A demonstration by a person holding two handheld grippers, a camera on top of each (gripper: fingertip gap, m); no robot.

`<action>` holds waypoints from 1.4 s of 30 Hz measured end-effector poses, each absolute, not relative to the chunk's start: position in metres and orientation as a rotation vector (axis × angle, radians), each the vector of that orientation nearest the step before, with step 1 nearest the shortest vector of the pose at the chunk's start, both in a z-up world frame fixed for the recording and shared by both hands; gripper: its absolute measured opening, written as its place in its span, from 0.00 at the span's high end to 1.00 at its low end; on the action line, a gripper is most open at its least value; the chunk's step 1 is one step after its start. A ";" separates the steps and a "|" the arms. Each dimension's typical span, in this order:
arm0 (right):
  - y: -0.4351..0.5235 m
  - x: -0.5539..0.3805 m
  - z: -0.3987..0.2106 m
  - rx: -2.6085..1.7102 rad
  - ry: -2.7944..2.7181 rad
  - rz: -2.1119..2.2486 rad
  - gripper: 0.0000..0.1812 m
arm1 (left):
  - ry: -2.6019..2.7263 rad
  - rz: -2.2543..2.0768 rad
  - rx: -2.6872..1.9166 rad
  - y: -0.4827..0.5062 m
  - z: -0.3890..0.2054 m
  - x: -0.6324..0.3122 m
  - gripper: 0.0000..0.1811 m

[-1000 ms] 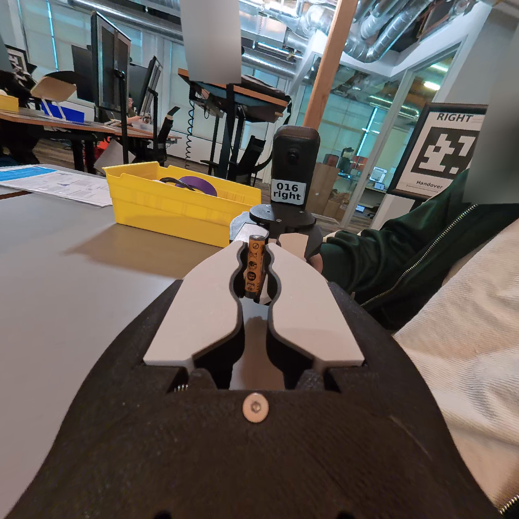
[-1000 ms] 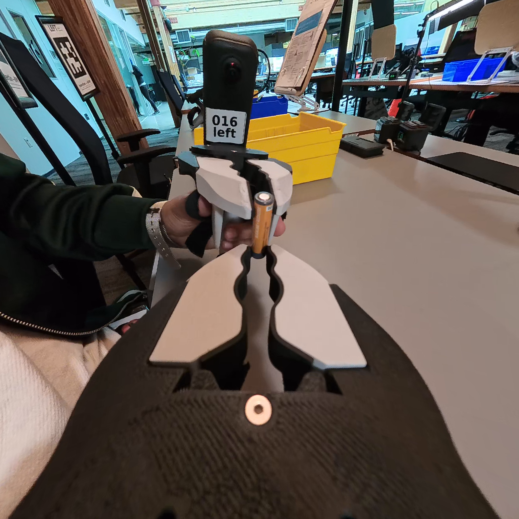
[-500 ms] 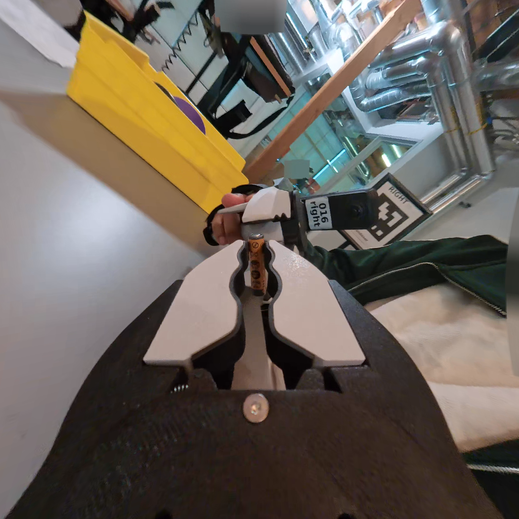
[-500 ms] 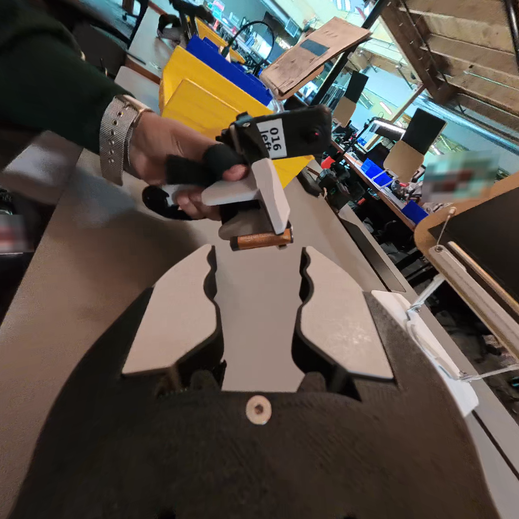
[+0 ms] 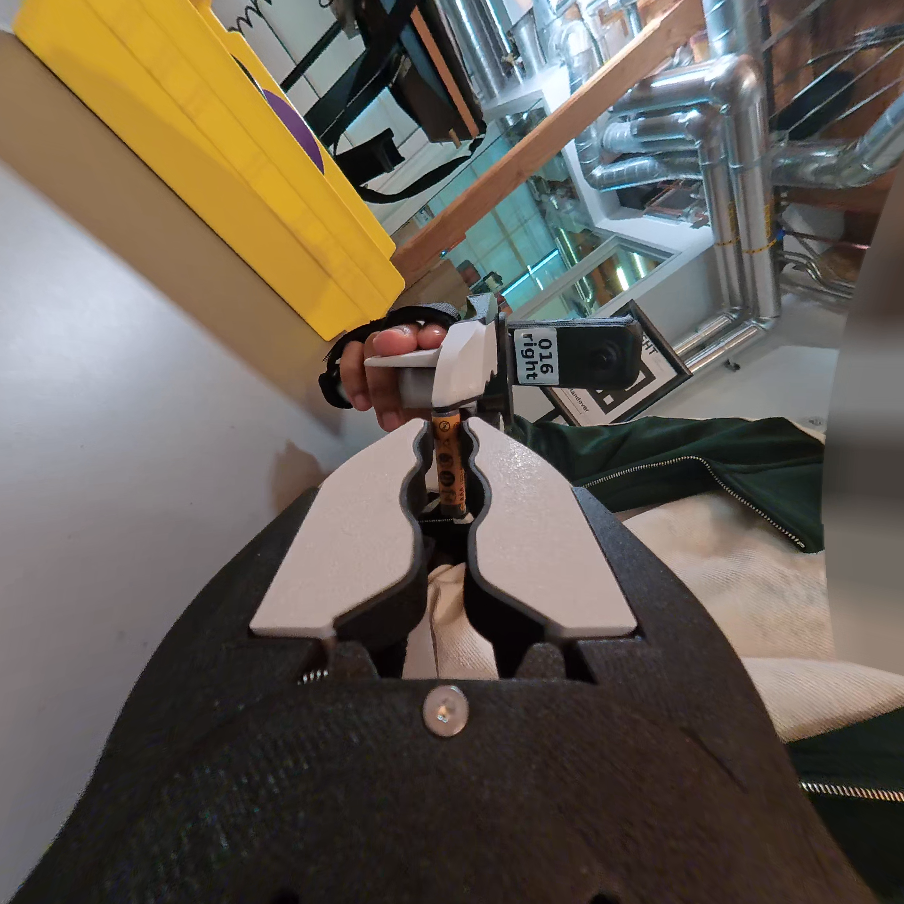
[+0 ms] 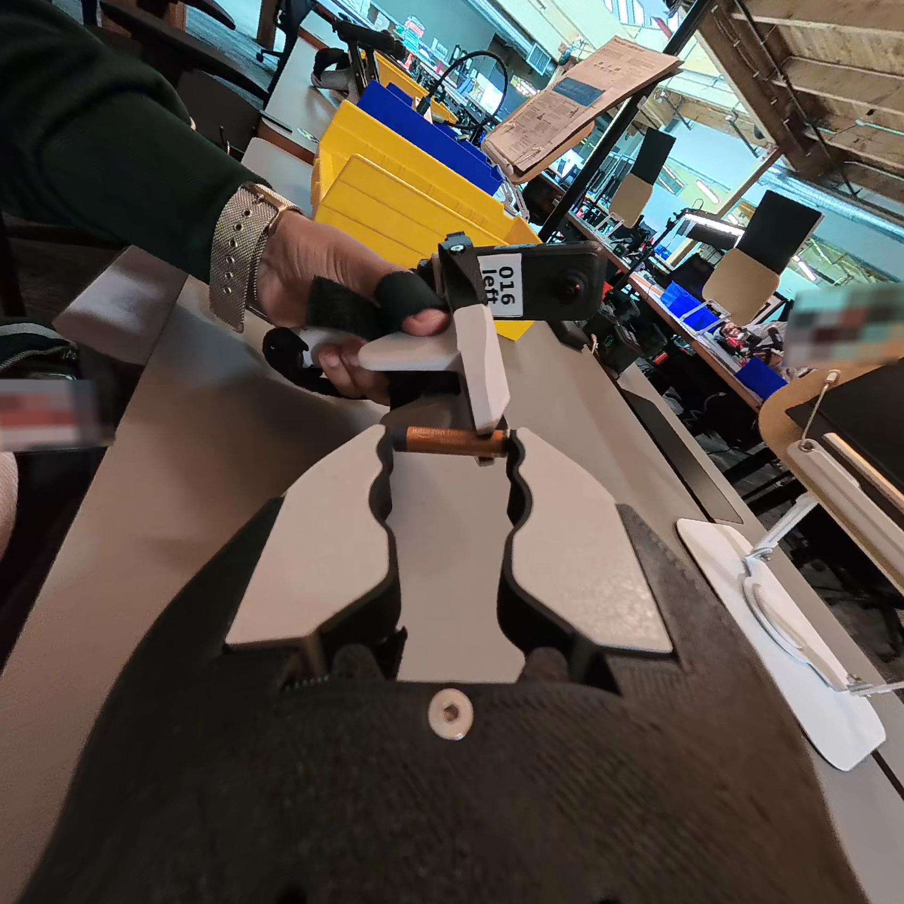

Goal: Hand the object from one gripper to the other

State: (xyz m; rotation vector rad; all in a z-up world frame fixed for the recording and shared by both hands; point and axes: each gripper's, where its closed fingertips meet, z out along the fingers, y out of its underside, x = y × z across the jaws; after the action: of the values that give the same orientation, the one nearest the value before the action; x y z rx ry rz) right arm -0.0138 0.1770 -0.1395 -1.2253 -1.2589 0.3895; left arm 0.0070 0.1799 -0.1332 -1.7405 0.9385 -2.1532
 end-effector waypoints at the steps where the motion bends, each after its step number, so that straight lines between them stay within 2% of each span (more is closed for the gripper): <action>1: 0.177 -0.014 -0.139 -1.226 -1.256 0.391 0.75 | 0.935 -2.157 -1.736 0.180 -0.133 0.007 0.94; 7: 0.178 -0.014 -0.137 -1.243 -1.241 0.408 0.75 | 0.927 -2.146 -1.667 0.181 -0.130 0.008 0.93; 9: 0.179 -0.013 -0.136 -1.249 -1.222 0.418 0.75 | 0.885 -2.133 -1.654 0.186 -0.129 0.008 0.87; 13: 0.184 -0.008 -0.127 -1.294 -1.115 0.528 0.75 | 0.729 -2.104 -1.568 0.209 -0.117 -0.002 0.82; 17: 0.190 -0.004 -0.124 -1.478 -0.886 0.889 0.75 | 0.798 -1.823 -1.433 0.221 -0.108 -0.013 0.77; 22: 0.193 0.001 -0.112 -1.572 -0.472 1.591 0.76 | 1.108 -1.382 -1.230 0.205 -0.109 -0.007 0.84; 27: 0.194 0.007 -0.114 -1.596 -0.252 1.979 0.75 | 1.249 -1.130 -1.109 0.191 -0.111 0.001 0.85; 33: 0.190 0.000 -0.122 -1.639 -0.156 2.153 0.75 | 1.333 -1.058 -1.074 0.177 -0.115 0.011 0.87; 42: 0.190 -0.006 -0.127 -1.671 -0.145 2.158 0.75 | 1.356 -1.029 -1.085 0.176 -0.119 0.013 0.94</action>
State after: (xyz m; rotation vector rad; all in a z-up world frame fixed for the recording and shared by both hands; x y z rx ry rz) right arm -0.0055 0.1897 -0.1274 -1.6712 -0.1453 2.1584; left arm 0.0131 0.1756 -0.1186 -1.0852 1.3559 -1.0290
